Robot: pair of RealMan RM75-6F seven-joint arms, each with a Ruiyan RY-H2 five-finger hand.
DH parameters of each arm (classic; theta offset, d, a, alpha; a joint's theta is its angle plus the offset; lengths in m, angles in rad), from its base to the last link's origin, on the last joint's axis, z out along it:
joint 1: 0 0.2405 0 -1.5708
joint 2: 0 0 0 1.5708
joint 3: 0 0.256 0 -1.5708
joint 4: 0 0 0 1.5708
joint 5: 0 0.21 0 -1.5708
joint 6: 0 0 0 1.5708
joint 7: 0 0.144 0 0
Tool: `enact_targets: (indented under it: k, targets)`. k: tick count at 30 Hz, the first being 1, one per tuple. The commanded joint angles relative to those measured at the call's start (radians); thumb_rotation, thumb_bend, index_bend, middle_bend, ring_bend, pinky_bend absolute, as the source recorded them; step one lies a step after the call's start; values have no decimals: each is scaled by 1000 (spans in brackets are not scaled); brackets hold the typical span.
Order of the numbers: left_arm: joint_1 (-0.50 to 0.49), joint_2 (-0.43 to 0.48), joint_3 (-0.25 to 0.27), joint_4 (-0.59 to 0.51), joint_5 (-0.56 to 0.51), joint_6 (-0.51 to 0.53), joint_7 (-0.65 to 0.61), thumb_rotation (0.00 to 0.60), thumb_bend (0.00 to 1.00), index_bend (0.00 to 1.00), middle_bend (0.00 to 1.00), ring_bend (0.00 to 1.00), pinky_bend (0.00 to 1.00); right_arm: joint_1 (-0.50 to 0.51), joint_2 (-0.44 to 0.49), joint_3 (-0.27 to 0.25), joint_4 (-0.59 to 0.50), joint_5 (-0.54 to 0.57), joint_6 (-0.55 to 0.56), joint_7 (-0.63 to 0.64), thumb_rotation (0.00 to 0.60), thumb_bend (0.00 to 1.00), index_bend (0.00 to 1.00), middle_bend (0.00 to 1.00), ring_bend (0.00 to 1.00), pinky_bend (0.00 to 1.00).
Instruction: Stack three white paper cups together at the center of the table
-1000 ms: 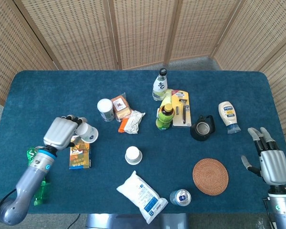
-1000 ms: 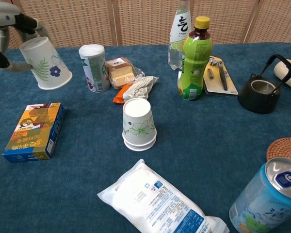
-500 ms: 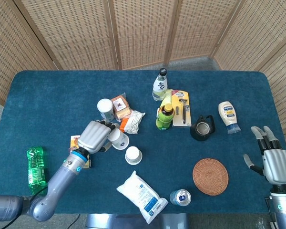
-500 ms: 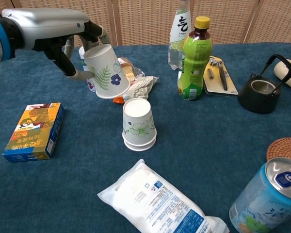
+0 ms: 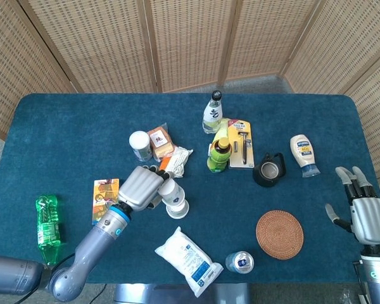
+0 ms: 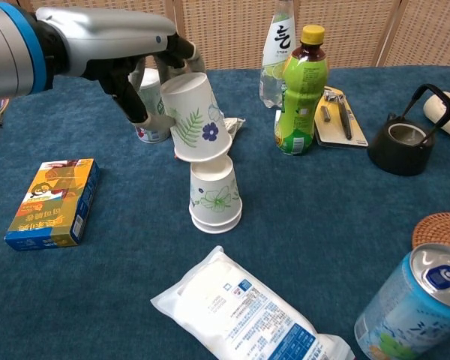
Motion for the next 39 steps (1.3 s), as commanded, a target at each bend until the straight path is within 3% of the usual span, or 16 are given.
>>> enact_targets:
  k: [1,20,36,38,39]
  targets:
    - [-6,-11,15,-1,1,7,10,600,389,290,441,349,528,0,0,1,-1,1,1,1,600,363,70,162,0,218]
    - [-61,-114,72,71,-24,10,80,600,385,287,439,349,526,-2,8,5,-6,2,7,9,600,364,70,163,0,217]
    - [-84,-265,148,238,-37,19,181,600,386,285,439,349,525,-4,13,9,-5,6,10,24,600,362,70,163,0,218]
    - [-82,-274,151,245,-38,21,183,600,385,254,405,325,519,-4,14,8,-7,4,10,24,600,363,71,162,0,218]
    - [-80,-272,150,241,-41,17,178,600,384,205,323,271,499,-4,14,8,-7,4,10,23,600,362,71,162,0,218]
